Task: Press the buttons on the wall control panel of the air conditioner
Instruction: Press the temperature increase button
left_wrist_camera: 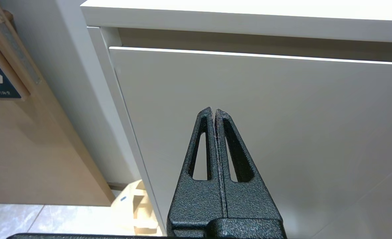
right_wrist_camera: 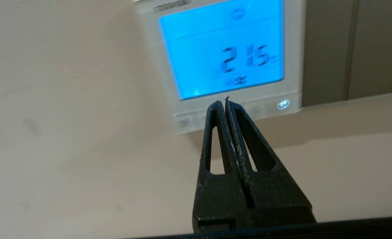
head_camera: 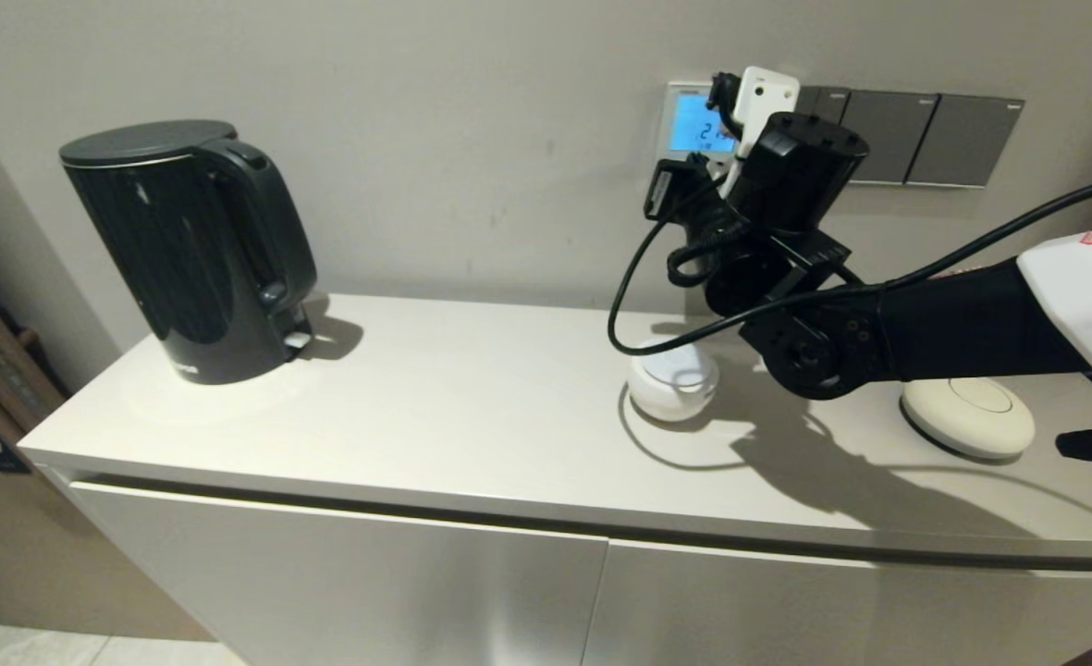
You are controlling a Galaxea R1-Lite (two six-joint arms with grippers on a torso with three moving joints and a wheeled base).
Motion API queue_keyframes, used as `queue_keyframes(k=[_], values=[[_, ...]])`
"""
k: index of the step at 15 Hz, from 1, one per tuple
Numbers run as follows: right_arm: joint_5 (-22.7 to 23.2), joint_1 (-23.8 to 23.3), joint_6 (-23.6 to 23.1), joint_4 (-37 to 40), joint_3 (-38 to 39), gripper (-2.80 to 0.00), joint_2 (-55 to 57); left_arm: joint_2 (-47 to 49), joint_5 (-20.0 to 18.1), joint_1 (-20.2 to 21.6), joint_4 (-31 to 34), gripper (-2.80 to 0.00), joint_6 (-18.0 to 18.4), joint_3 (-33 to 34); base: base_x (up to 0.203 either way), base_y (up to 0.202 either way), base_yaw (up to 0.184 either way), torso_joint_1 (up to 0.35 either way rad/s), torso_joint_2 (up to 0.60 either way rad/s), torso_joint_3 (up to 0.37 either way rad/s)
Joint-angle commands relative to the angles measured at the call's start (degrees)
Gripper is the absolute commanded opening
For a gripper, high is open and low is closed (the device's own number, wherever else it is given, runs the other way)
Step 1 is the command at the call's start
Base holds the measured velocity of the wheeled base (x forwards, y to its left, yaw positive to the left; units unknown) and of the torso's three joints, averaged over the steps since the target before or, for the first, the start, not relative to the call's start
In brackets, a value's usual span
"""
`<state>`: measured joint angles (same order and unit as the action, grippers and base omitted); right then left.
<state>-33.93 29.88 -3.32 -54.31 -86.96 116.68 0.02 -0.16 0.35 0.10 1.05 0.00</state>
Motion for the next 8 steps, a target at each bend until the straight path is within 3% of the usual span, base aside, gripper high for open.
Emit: queue_keyframes(k=[1,8], values=[[-0.09,-1.32,-0.20,-0.36,-0.14,-2.80,0.04,-0.02,-0.02,0.00,-0.01,-2.80,0.01,0.00,0.000,0.000,0.000,0.000,0.00,0.000],[0.00,-2.37,-0.20,-0.53,-0.14,-2.80,1.19,0.01,-0.02,0.00,-0.01,-2.80,0.01,0.00,0.000,0.000,0.000,0.000,0.00,0.000]])
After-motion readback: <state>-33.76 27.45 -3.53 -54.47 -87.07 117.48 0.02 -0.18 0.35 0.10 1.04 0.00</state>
